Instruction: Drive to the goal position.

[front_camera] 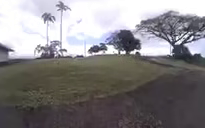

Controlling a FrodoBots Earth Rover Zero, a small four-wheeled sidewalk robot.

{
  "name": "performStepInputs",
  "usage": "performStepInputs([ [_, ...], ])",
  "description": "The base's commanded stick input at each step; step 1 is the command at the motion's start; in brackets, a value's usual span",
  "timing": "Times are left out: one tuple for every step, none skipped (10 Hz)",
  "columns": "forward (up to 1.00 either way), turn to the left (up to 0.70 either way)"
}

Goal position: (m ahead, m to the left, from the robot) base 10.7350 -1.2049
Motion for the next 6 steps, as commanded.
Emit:
performStepInputs([
  [0.0, -0.5],
  [0.0, -0.5],
  [0.0, -0.5],
  [0.0, -0.5],
  [0.0, -0.5],
  [0.0, -0.5],
])
